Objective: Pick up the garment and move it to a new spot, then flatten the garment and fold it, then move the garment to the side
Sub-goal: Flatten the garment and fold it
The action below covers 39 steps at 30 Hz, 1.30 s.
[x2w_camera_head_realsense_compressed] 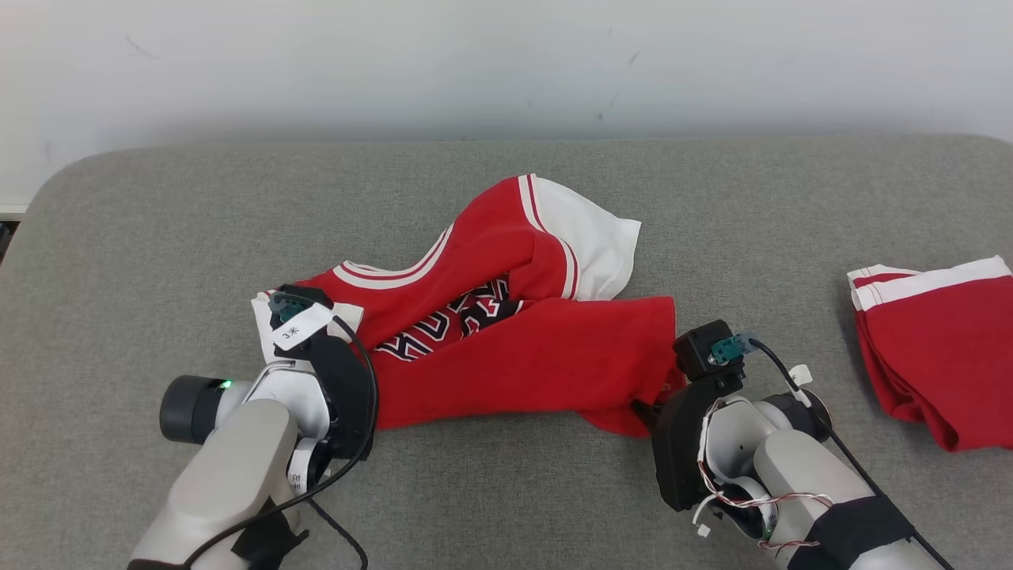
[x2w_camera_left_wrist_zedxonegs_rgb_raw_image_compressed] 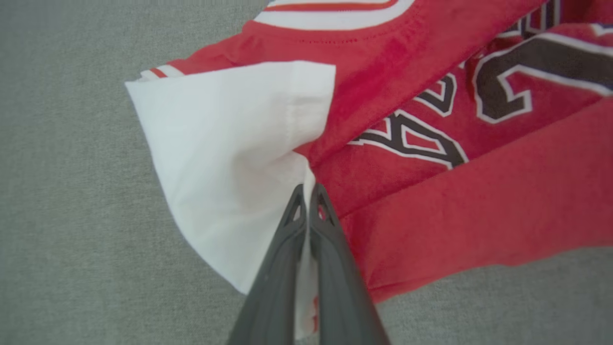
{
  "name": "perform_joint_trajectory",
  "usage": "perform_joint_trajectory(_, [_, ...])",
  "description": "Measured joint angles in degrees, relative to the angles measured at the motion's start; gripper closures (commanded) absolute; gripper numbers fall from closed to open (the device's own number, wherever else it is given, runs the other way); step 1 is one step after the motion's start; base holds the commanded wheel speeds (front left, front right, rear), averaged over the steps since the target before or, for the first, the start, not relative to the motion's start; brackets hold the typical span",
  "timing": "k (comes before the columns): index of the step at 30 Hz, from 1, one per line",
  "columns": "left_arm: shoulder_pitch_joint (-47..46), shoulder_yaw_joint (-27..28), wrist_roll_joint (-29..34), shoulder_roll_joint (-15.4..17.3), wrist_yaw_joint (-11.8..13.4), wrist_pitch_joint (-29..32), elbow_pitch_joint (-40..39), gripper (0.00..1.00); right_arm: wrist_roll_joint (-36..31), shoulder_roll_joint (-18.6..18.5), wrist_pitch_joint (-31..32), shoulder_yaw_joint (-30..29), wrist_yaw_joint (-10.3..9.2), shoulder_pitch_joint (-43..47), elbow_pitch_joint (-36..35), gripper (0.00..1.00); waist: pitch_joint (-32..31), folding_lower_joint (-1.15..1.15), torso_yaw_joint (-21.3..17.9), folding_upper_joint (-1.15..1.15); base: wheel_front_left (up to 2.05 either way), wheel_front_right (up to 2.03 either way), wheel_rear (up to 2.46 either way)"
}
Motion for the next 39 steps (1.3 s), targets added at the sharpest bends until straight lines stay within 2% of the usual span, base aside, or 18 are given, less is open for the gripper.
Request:
perform_joint_trajectory(6, [-0.38, 2.94, -0.52, -0.01, 1.38, -2.72, -0.29, 1.00, 1.29, 0.02, -2.64, -2.38, -0.01, -0.07, -0.93, 1.00, 0.00, 0.00, 0.11, 0.00, 0.00, 0.00, 0.00])
perform_joint_trajectory(11, [-0.80, 7.25, -1.48, -0.71, 2.53, -7.58, -1.33, 1.00, 3.12, -0.96, -6.92, -5.82, -0.09, -0.09, -3.99, 1.00, -0.33, 0.00, 1.27, 0.00, 0.00, 0.00, 0.00])
perform_joint_trajectory(17, [2.04, 10.81, -1.93, -0.98, 2.58, -13.26, -3.13, 1.00, 4.23, -1.63, -10.56, -7.17, 0.16, 1.33, -7.61, 1.00, -1.18, 0.00, 2.61, 0.00, 0.00, 0.00, 0.00])
perform_joint_trajectory(21, [3.91, 14.27, -2.60, -0.96, 2.58, -16.39, -4.14, 1.00, 5.19, -2.21, -9.89, -6.86, 0.24, 3.65, -8.88, 1.00, -1.96, 0.00, 3.24, 0.00, 0.00, 0.00, 0.00])
perform_joint_trajectory(22, [4.30, 14.66, -2.60, -0.88, 2.58, -16.72, -4.12, 1.00, 5.19, -2.60, -9.25, -6.49, 0.25, 4.42, -8.84, 0.79, -2.12, 0.00, 3.34, 0.00, 0.00, 0.00, 0.00])
perform_joint_trajectory(23, [4.77, 14.84, -2.60, -0.93, 2.58, -17.13, -4.13, 1.00, 5.16, -3.14, -8.43, -5.93, 0.25, 5.12, -8.66, 0.44, -2.25, 0.00, 3.42, 0.00, 0.00, 0.00, 0.00])
perform_joint_trajectory(24, [5.26, 14.84, -2.60, -1.14, 2.58, -17.29, -4.09, 1.00, 4.78, -3.80, -7.89, -5.43, 0.25, 5.90, -8.37, 0.00, -2.35, 0.00, 3.50, 0.00, 0.00, 0.00, 0.00])
perform_joint_trajectory(28, [7.18, 14.83, -2.59, -2.26, 2.58, -18.22, -4.14, 1.00, 3.66, -5.10, -6.43, -4.43, 0.24, 7.92, -7.66, 0.00, -2.46, 0.00, 3.64, 0.00, 0.00, 0.00, 0.00])
perform_joint_trajectory(37, [8.50, 15.25, -2.25, -2.91, 2.58, -19.41, -4.12, 1.00, 3.61, -4.77, -5.43, -3.79, 0.16, 7.91, -9.75, 0.00, -1.86, 0.00, 3.33, 0.00, 0.00, 0.00, 0.00])
perform_joint_trajectory(38, [8.50, 15.41, -2.00, -2.92, 2.58, -19.46, -4.12, 1.00, 3.42, -4.71, -5.42, -3.72, 0.16, 7.89, -9.89, 0.15, -1.84, 0.00, 3.29, 0.00, 0.00, 0.00, 0.00])
perform_joint_trajectory(39, [8.50, 15.52, -1.65, -2.93, 2.58, -19.46, -4.12, 1.00, 3.22, -4.65, -5.39, -3.68, 0.15, 7.87, -10.02, 0.50, -1.81, 0.00, 3.26, 0.00, 0.00, 0.00, 0.00])
